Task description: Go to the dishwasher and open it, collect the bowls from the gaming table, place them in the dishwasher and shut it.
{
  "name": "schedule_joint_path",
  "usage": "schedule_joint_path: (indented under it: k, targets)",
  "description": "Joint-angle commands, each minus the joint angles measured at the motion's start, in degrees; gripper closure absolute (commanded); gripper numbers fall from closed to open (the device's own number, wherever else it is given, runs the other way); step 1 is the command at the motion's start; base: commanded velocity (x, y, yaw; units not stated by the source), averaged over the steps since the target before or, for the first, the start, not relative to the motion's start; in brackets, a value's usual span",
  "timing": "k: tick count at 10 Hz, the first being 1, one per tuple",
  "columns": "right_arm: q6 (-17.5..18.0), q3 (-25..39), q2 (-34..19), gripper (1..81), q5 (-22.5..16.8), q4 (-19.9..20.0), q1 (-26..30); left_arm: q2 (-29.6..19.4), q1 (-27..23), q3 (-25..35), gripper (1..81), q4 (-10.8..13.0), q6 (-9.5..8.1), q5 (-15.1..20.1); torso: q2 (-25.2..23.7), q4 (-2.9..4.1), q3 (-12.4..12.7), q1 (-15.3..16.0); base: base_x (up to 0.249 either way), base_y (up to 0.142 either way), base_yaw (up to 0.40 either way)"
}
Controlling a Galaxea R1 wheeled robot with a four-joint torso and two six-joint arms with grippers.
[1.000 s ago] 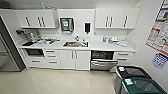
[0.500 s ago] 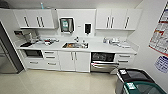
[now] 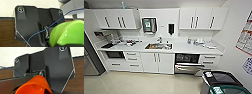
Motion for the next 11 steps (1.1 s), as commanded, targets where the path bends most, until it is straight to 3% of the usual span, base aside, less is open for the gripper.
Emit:
schedule_joint_path:
  k: [1,11]
  targets:
    - [-0.17,1.04,1.3,81.1,-2.42,-0.57,1.65,-2.05,-2.24,-0.71,81.1,-0.06,0.13,2.22,0.02,0.0,-0.02,0.01,0.133,0.0,0.0]
    - [-0.17,1.12,1.39,81.1,-2.42,-0.57,1.74,-2.14,-2.24,-0.71,81.1,-0.06,0.04,2.22,0.0,0.0,-0.02,0.01,0.133,0.0,0.0]
